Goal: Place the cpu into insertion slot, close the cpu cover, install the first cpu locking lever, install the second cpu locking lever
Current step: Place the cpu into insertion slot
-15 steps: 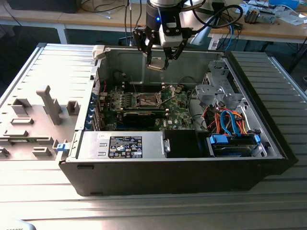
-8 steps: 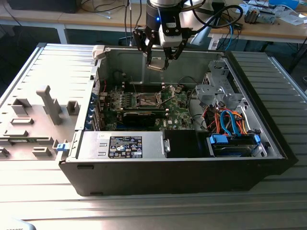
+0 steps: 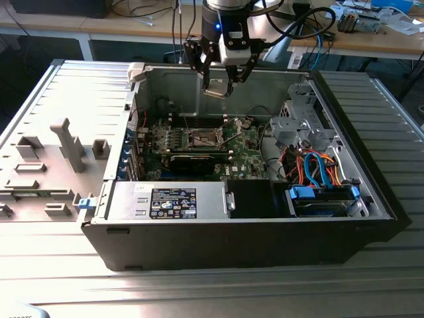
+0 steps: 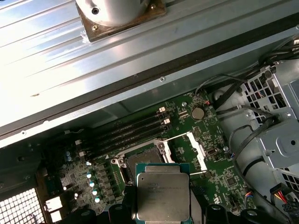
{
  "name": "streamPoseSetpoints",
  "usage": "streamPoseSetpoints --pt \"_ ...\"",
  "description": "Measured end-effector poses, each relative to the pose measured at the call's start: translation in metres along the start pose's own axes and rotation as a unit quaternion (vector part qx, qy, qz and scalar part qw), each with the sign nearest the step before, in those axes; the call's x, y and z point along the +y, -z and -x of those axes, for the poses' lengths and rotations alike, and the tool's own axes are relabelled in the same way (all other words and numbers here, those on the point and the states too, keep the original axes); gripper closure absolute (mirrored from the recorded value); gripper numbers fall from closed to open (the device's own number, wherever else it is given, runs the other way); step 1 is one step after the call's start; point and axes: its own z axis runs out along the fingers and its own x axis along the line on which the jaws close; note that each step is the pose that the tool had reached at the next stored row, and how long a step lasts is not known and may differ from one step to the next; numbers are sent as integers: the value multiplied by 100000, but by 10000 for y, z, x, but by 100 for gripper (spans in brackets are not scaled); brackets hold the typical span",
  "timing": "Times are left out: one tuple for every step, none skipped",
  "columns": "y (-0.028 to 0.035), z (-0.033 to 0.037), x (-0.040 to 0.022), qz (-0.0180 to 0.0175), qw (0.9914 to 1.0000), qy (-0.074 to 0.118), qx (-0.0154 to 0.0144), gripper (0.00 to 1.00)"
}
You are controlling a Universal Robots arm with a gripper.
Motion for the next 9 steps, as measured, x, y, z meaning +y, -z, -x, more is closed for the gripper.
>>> streamPoseSetpoints --pt "0 0 0 0 100000 -53 -7 46" --pt "0 0 0 2 100000 -102 -10 46" --pt "-1 0 0 5 100000 -134 -14 46" --pt "-1 0 0 6 100000 -167 -16 46" --pt "-1 0 0 3 100000 -197 -17 46" --pt "-1 0 0 5 100000 -229 -20 46" --pt "-1 0 0 3 100000 -254 -24 46" --pt "-1 0 0 5 100000 -288 -27 46" --pt "-1 0 0 5 99999 -317 -30 46"
